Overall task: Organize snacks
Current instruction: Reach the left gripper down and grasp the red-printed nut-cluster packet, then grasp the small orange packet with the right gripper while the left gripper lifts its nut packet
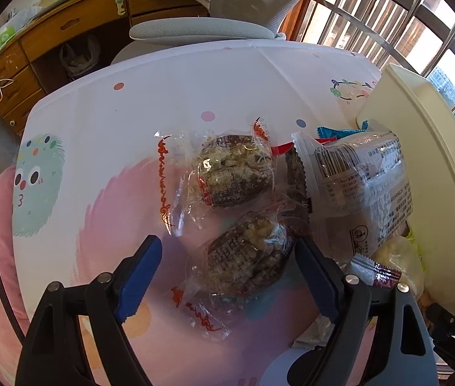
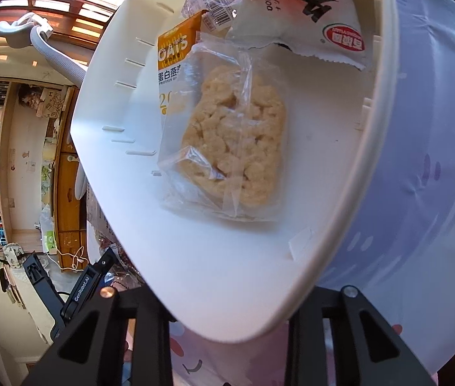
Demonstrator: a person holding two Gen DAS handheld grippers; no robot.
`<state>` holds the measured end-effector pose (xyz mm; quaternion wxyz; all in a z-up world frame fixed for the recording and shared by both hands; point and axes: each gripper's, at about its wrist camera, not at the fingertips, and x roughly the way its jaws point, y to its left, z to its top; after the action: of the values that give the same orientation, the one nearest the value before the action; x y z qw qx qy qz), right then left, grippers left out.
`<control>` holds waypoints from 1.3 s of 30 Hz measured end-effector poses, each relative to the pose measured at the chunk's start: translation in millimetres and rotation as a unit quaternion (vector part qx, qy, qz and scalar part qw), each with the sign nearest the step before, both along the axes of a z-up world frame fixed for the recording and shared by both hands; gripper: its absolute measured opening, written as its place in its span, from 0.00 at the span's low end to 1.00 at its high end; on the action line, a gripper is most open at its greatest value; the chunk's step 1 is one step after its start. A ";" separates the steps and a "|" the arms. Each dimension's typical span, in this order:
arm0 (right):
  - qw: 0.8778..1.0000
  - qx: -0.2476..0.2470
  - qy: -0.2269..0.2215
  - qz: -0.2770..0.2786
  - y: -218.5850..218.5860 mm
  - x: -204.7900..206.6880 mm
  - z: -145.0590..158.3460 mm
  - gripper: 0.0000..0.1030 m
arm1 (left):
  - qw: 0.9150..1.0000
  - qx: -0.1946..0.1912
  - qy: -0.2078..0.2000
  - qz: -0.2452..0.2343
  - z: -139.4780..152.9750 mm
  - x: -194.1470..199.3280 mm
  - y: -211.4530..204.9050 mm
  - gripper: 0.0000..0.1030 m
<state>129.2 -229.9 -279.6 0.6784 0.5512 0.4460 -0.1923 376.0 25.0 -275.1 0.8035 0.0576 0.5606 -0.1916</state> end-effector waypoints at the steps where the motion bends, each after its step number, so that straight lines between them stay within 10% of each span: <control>1: 1.000 -0.001 0.000 0.001 -0.2 0.4 0.4 0.29 | 1.000 -0.004 0.002 0.001 -0.9 0.4 -0.5 0.75; 11: 1.000 0.005 -0.001 -0.001 -1.1 2.3 0.3 0.25 | 1.000 -0.011 -0.010 -0.004 0.5 -4.4 -6.1 0.43; 39: 0.997 0.009 0.028 0.075 28.5 -20.4 16.8 0.19 | 0.999 -0.037 -0.020 0.018 62.4 -89.1 40.9 0.34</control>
<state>108.8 -201.4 -262.8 0.6733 0.5168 0.5064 -0.1520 286.8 65.9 -212.7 0.8194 0.0218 0.5382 -0.1962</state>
